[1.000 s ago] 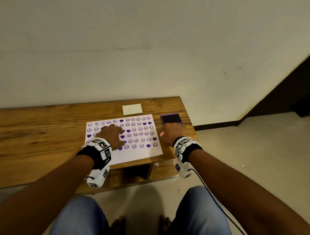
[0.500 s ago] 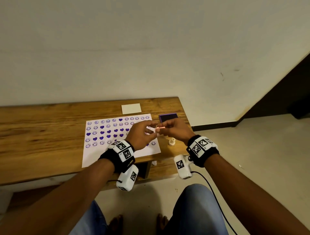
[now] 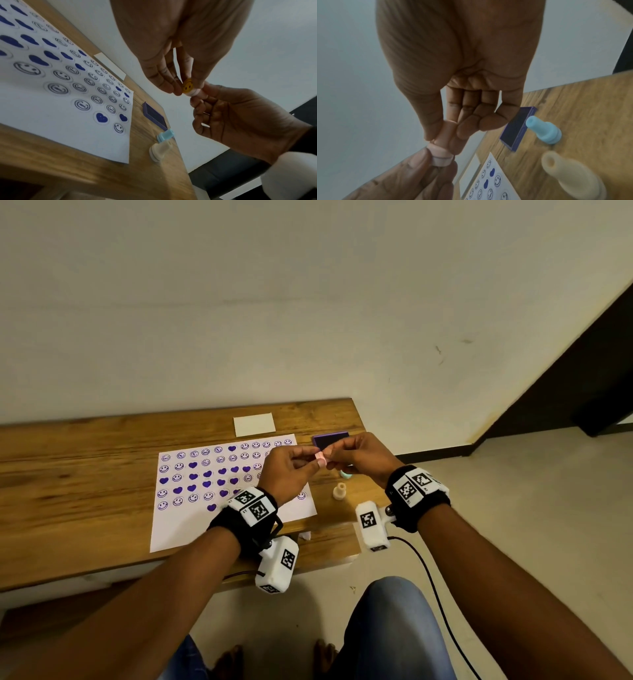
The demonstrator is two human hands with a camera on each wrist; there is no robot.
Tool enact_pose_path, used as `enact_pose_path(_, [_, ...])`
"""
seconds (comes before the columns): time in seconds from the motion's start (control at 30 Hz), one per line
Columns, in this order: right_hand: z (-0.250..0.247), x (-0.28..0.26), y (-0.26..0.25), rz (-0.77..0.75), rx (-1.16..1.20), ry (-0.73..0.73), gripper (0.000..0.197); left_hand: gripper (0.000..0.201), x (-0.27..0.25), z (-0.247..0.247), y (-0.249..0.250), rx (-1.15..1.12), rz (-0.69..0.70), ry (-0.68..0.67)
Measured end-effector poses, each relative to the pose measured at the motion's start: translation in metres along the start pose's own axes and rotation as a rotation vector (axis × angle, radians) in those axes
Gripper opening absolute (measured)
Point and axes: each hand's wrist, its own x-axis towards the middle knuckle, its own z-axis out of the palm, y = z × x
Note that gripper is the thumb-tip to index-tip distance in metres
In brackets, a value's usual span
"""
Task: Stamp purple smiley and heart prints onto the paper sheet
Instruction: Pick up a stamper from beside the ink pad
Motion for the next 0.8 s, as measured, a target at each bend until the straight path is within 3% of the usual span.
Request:
enact_pose_path(0.3, [-0.021,0.020,-0.009,0.021,-0.077,0.004,0.014,0.025,0.017,0.020,0.001,-0.243,-0.066,0.058])
enact_pose_path(0.5, [-0.021,0.028,0.003,-0.053,0.022,0.007,0.010,0.018,0.023,0.025,0.005,-0.466,-0.185,0.074])
enact_pose_path(0.6, [-0.029,0.031,0.012,-0.079,0.151,0.095,0.011,0.009,0.026,0.018,-0.001,-0.499,-0.220,0.108])
enact_pose_path(0.7, [-0.043,0.037,0.016,-0.070,0.183,0.233,0.021,0.021,0.028,0.010,-0.014,-0.358,-0.204,0.087])
enact_pose_path(0.8, [-0.049,0.049,0.019,-0.071,-0.117,0.294,0.023,0.024,0.030,0.007,-0.024,0.013,-0.111,0.004])
